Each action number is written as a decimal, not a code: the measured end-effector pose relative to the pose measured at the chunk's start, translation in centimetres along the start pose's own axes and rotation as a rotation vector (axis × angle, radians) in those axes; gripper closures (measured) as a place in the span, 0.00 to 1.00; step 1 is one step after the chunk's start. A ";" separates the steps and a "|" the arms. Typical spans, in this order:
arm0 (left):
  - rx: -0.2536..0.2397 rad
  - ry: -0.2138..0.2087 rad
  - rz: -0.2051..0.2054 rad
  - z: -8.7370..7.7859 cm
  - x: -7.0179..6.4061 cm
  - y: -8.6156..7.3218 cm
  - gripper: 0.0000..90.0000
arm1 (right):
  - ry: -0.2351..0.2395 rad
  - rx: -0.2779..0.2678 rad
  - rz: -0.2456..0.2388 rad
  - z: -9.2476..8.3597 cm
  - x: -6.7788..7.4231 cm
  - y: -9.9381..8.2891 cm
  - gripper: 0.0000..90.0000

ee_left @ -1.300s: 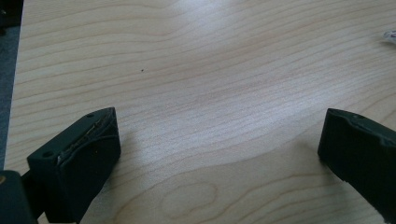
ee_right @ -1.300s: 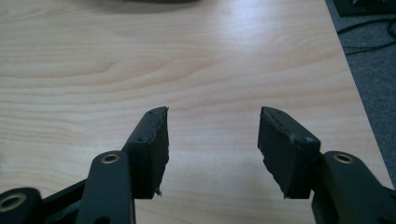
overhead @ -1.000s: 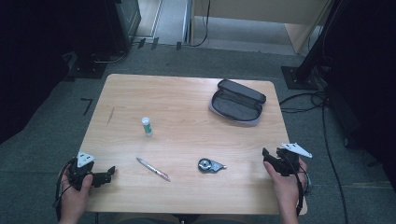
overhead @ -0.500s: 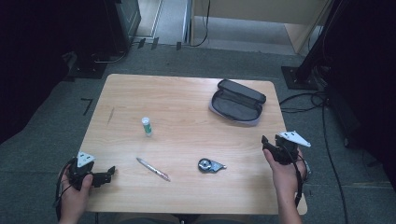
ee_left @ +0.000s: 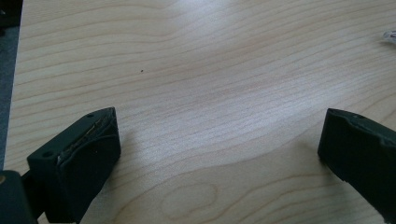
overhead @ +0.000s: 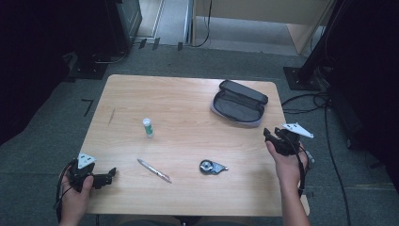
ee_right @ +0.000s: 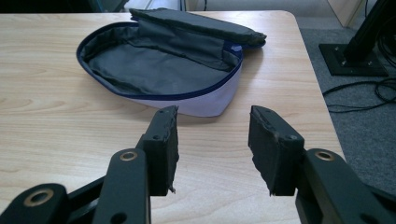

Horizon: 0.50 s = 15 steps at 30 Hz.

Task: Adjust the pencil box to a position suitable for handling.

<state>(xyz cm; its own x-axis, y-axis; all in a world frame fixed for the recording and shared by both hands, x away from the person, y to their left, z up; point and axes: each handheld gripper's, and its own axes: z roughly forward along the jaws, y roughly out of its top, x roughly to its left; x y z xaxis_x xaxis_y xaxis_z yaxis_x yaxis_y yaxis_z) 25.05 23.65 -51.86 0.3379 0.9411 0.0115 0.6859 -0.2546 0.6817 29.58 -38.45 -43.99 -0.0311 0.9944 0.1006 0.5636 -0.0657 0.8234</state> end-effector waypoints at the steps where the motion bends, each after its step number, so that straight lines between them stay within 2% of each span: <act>1: 0.000 0.000 0.000 0.0 0.0 0.0 0.00 | -0.002 0.003 -0.001 0.2 -0.1 0.2 0.59; 5: 0.000 0.000 0.000 0.0 0.0 0.0 0.00 | -0.016 0.007 0.001 0.8 -0.4 0.8 0.61; 11: 0.000 0.000 0.000 0.0 0.0 0.0 0.00 | -0.024 0.022 0.040 1.9 -1.0 1.6 0.65; 15: 0.000 0.000 0.000 0.0 0.0 0.0 0.00 | -0.033 0.045 0.048 3.0 -1.6 2.3 0.67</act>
<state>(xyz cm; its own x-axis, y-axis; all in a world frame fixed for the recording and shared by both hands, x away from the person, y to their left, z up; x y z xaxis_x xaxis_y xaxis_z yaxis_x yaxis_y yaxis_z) 25.06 23.65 -51.86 0.3382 0.9410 0.0115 0.6859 -0.2548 0.6816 33.37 -39.91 -43.95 0.0230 0.9925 0.1204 0.6006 -0.1100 0.7919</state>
